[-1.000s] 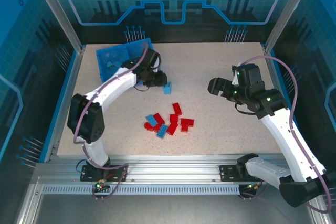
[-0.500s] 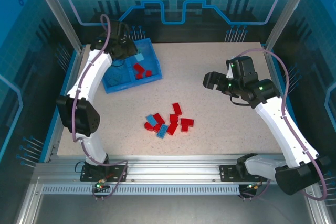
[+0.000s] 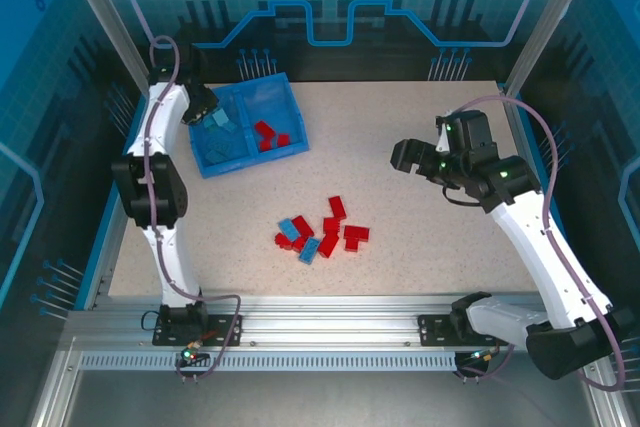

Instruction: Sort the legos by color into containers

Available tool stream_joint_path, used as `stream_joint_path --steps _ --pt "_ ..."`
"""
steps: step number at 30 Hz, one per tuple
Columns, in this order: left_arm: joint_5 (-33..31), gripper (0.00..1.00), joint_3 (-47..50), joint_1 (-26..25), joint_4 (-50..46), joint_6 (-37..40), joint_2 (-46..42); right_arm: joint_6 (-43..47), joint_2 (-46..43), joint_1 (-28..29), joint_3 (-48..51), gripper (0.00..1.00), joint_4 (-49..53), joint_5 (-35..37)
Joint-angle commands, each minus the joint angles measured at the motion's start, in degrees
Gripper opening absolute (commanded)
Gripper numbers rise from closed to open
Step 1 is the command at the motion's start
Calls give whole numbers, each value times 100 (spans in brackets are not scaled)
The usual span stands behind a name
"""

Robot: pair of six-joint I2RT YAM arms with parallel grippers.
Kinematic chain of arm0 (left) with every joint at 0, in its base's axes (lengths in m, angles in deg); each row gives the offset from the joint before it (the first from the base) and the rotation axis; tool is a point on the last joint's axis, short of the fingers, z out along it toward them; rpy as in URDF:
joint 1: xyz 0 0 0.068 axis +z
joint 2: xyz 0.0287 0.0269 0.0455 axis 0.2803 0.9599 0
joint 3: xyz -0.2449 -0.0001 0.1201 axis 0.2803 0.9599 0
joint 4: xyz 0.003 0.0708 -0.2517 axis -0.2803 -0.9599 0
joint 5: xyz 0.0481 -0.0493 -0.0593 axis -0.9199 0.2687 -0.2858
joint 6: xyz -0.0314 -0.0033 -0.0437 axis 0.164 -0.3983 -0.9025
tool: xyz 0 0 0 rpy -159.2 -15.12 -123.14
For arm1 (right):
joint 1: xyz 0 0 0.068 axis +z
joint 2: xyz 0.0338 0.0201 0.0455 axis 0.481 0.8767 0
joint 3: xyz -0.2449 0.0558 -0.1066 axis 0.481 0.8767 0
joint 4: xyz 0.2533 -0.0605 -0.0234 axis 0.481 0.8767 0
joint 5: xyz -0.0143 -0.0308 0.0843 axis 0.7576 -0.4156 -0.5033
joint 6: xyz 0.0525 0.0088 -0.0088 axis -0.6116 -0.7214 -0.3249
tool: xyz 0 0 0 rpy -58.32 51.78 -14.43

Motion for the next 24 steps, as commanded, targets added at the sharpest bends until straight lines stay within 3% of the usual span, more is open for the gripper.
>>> stream_joint_path --steps 1,7,16,20,24 --pt "262 42 -486 85 -284 -118 319 -36 -193 -83 34 95 128 21" --pt "381 62 -712 90 -280 -1 432 -134 -294 -82 61 96 185 89" --pt "620 62 -701 48 -238 11 -82 -152 -308 -83 117 96 263 119" --pt "888 62 -426 -136 -120 84 -806 12 -338 -83 281 96 389 104" --pt "1367 62 503 -606 401 425 -1853 350 -185 -75 453 96 490 -182"
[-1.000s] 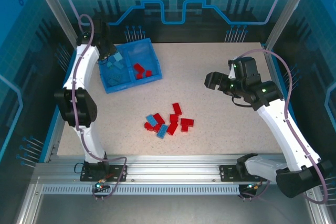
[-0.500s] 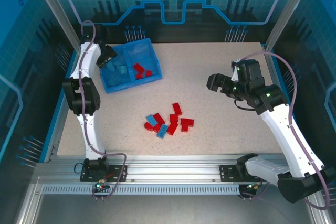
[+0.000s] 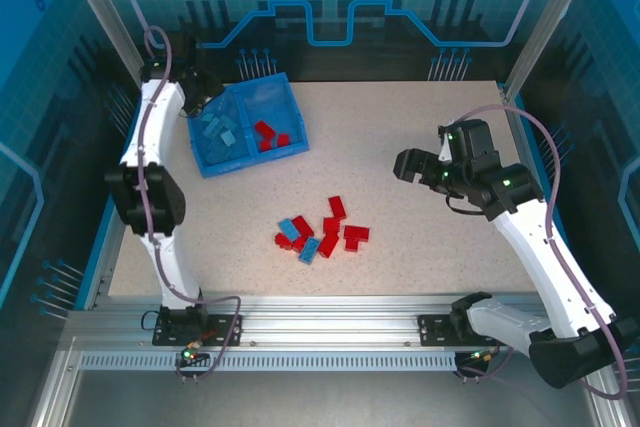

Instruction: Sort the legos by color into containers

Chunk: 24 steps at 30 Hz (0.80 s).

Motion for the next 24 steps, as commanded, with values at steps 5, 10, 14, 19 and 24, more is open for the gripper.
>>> stream_joint_path --steps 5,10,14,19,24 --pt "926 63 2015 -1495 1239 1362 -2421 594 473 -56 465 97 472 -758" --pt "1348 73 3598 -2535 2066 2209 -3649 603 965 30 1037 97 198 -1417" --pt "1436 95 4593 -3357 2241 3170 -4347 567 1499 253 1235 97 -250 -1547" --pt "1397 99 5297 -4044 2205 4103 -4869 685 2381 725 839 98 -706 -1487" --pt "1166 99 5668 -4079 2532 3795 -5296 810 3746 1190 -300 95 -865 -1176"
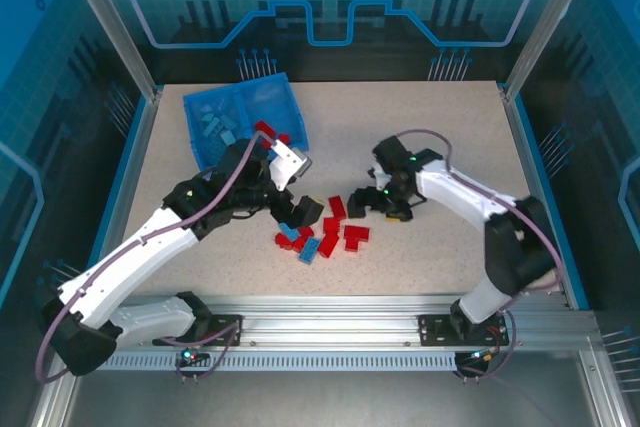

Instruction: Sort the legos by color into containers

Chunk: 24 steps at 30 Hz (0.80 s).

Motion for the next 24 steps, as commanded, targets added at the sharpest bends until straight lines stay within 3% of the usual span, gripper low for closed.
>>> stream_joint_path --steps 1,7,12,20,24 --pt "-199 99 185 -7 399 130 -377 163 771 321 -854 94 -313 232" --pt "-649 99 354 -12 88 -51 -763 -58 1973 541 -1779 82 -198 849" --pt "-1042 99 612 -11 105 -357 -1116 25 2557 623 -2169 57 -89 887" --pt "-1802 99 980 -14 300 -942 -1443 135 2719 690 -2726 26 286 1301" --pt "-2227 99 998 -3 242 -1117 -1453 202 2532 676 -3106 24 517 1345"
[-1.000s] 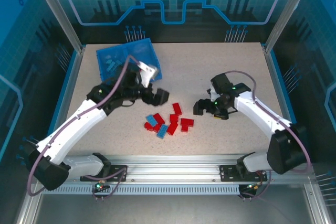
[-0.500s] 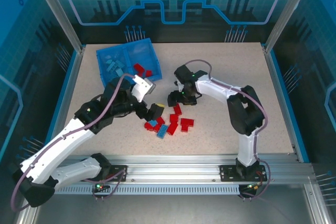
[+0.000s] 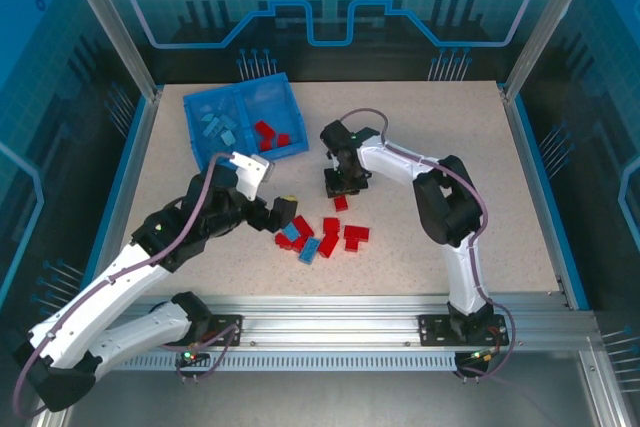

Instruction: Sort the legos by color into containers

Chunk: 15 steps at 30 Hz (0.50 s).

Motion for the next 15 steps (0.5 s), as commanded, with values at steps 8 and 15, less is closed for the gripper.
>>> stream_joint_path --steps 8,15 --pt "-1777 99 -53 2 -373 -1149 -276 268 -425 147 -1748 26 180 -100" --pt "-3160 99 -512 13 -2253 -3438 -44 275 854 282 -3821 27 -212 117"
